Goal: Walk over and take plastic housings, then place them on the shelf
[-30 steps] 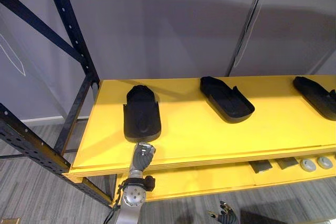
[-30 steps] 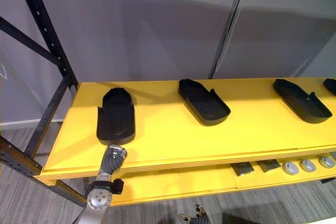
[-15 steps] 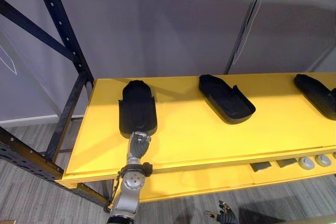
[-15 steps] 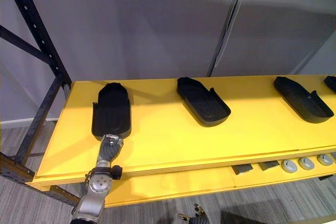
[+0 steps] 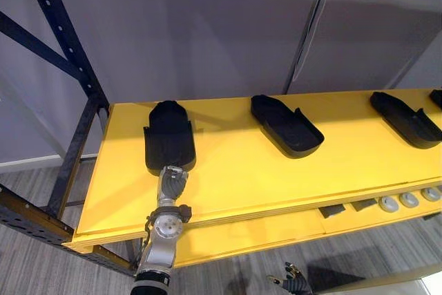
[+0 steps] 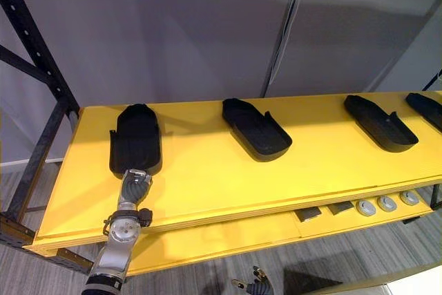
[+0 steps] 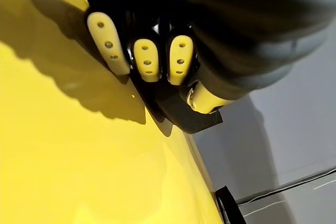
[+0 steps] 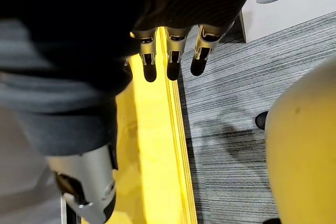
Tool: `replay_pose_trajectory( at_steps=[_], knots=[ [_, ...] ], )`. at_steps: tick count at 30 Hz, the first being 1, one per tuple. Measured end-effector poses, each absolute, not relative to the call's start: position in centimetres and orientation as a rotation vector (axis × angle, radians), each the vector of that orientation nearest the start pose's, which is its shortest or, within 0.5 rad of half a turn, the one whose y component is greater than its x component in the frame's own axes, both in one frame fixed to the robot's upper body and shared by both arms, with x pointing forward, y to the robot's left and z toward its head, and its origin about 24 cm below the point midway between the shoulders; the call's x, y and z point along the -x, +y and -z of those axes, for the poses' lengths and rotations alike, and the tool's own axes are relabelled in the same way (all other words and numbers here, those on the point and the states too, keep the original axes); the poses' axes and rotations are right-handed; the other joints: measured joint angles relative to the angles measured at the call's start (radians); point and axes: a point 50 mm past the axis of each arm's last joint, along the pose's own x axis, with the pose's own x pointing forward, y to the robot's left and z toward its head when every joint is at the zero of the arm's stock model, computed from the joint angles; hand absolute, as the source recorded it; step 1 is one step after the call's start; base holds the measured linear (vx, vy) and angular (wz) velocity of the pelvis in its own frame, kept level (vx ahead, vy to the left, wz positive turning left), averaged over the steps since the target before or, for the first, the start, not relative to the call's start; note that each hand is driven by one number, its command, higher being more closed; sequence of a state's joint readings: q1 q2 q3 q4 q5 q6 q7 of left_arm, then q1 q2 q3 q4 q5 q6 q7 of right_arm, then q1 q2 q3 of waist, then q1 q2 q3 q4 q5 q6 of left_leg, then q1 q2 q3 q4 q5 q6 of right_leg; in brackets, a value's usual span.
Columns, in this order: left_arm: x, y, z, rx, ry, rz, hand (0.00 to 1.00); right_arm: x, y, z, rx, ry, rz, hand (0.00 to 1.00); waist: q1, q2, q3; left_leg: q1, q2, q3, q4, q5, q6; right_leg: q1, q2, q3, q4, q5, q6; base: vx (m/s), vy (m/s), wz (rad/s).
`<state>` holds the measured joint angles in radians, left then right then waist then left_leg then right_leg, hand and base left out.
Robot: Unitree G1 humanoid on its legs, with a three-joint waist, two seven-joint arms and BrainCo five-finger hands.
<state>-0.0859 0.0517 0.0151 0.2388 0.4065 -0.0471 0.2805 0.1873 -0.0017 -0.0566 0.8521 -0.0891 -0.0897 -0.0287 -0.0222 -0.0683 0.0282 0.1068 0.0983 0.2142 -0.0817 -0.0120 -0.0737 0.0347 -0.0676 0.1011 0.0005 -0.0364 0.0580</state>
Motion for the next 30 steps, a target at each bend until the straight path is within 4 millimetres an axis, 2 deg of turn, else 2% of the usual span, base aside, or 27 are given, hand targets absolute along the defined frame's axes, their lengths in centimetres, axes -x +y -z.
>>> replay_pose_trajectory(
  at_steps=[4,7,10,13,16,17,21,25,27,30],
  knots=[
    [-26.8,17.0,-2.2,-0.465,0.028,-0.235,1.0,-10.2,-16.6,15.0,0.057,0.947,0.079,0.0,-0.001,-0.001,0.001,-0.001,-0.002,-0.002,-0.004,0.0,0.0,0.007,-0.002,-0.001,-0.011,0.002,0.001,0.0,0.0,0.0],
    [-26.8,17.1,-2.6,-0.449,0.014,-0.247,1.0,-10.4,-16.6,14.9,0.057,0.942,0.076,0.0,-0.013,-0.002,0.008,0.002,-0.003,-0.01,-0.004,0.0,0.0,0.017,-0.003,-0.007,-0.011,0.002,0.001,0.01,-0.007,0.07],
    [-26.1,17.0,-2.9,-0.424,-0.004,-0.254,1.0,-10.6,-16.6,14.9,0.057,0.938,0.076,0.0,-0.013,-0.004,0.014,0.002,-0.002,-0.011,-0.002,0.0,0.0,0.018,-0.004,-0.009,-0.007,0.002,0.001,-0.03,-0.003,0.02],
    [-24.6,16.8,-4.6,-0.368,-0.083,-0.273,1.0,-10.7,-16.7,14.8,0.056,0.931,0.08,0.0,-0.009,-0.004,0.026,-0.001,0.001,-0.022,0.017,-0.009,0.002,0.019,-0.003,-0.006,0.013,0.002,0.001,-0.04,0.002,0.07],
    [-23.1,16.8,-7.2,-0.315,-0.206,-0.304,1.0,-10.3,-16.8,14.8,0.055,0.934,0.088,0.0,0.016,0.0,0.031,-0.016,0.008,-0.026,0.056,-0.039,0.005,0.02,-0.004,-0.004,0.032,-0.01,0.01,-0.05,0.0,0.04],
    [-22.3,17.1,-8.0,-0.292,-0.251,-0.319,1.0,-10.2,-16.9,14.8,0.056,0.933,0.09,0.0,0.029,-0.001,0.032,-0.016,0.008,-0.027,0.068,-0.05,-0.004,0.02,-0.005,-0.004,0.046,-0.021,0.005,-0.03,-0.003,0.02],
    [-19.2,17.9,-10.2,-0.229,-0.356,-0.384,1.0,-9.9,-16.9,14.9,0.053,0.94,0.099,0.0,0.05,0.0,0.031,-0.015,0.008,-0.053,0.068,-0.051,0.0,0.032,-0.008,-0.036,0.063,-0.036,0.02,-0.03,-0.015,0.22],
    [-17.0,19.7,-10.2,-0.186,-0.345,-0.519,1.0,-9.7,-16.7,14.9,0.047,0.944,0.102,0.0,0.066,0.0,0.032,-0.019,0.007,-0.064,0.081,-0.046,0.001,0.039,-0.015,-0.058,0.063,-0.036,0.02,0.0,0.002,0.11],
    [-15.8,21.2,-9.6,-0.197,-0.307,-0.611,1.0,-9.6,-16.5,14.9,0.049,0.946,0.101,0.0,0.068,0.0,0.031,-0.019,0.006,-0.083,0.094,-0.053,0.003,0.056,-0.018,-0.085,0.064,-0.037,0.021,0.0,0.003,0.24],
    [-14.2,23.4,-8.8,-0.236,-0.247,-0.721,1.0,-9.2,-16.5,14.9,0.051,0.946,0.102,0.0,0.095,0.002,0.031,-0.032,0.006,-0.088,0.123,-0.069,0.005,0.057,-0.021,-0.089,0.068,-0.038,0.022,-0.01,0.007,0.04]
  ],
)
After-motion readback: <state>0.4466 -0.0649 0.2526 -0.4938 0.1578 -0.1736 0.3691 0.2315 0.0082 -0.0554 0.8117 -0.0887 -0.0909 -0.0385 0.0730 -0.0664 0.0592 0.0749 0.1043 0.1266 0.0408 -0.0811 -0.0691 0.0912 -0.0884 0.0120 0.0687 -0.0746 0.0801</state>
